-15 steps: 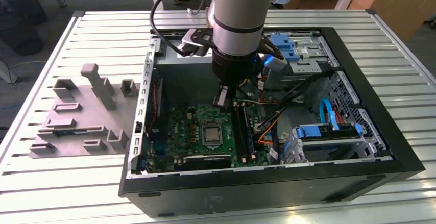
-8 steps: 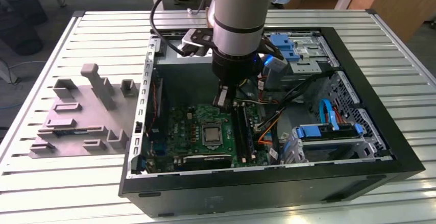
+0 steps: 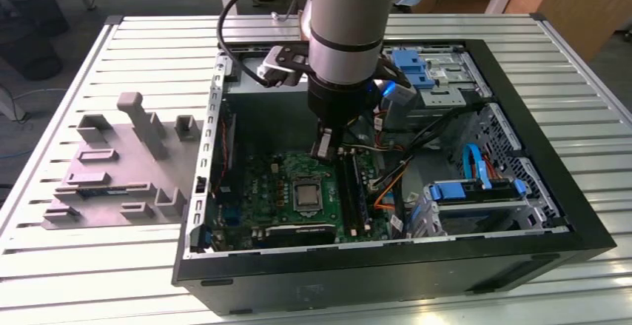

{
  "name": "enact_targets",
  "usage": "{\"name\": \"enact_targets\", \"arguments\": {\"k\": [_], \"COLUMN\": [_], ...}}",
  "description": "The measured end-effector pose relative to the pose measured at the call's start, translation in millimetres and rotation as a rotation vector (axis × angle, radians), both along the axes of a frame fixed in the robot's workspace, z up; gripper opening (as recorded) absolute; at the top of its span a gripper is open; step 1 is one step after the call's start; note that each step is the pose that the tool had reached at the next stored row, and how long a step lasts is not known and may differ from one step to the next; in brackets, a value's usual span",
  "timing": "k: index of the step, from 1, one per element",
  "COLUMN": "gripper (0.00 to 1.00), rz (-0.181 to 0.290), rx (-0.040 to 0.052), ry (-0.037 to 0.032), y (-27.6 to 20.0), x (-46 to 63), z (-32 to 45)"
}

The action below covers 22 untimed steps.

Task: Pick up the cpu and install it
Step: 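Install the first cpu locking lever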

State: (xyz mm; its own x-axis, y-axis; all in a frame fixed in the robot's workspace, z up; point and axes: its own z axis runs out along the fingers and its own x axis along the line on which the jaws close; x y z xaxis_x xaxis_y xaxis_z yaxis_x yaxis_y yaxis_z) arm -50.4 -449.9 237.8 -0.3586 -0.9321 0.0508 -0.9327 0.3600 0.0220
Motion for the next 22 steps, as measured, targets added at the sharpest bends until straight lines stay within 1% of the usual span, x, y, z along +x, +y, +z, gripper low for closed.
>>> {"name": "enact_targets", "arguments": {"k": [14,18,22], "gripper": [0.11,0.11,0.11], "rz": [0.000,0.000,0.001], "rx": [-0.0002,-0.0002,-0.0001], "ry": [0.0000,0.0000,0.0001], "y": [-0.6,-4.5,-10.9], "x": [0.0,0.1,0.1], "z": [0.0,0.0,-0.2]}}
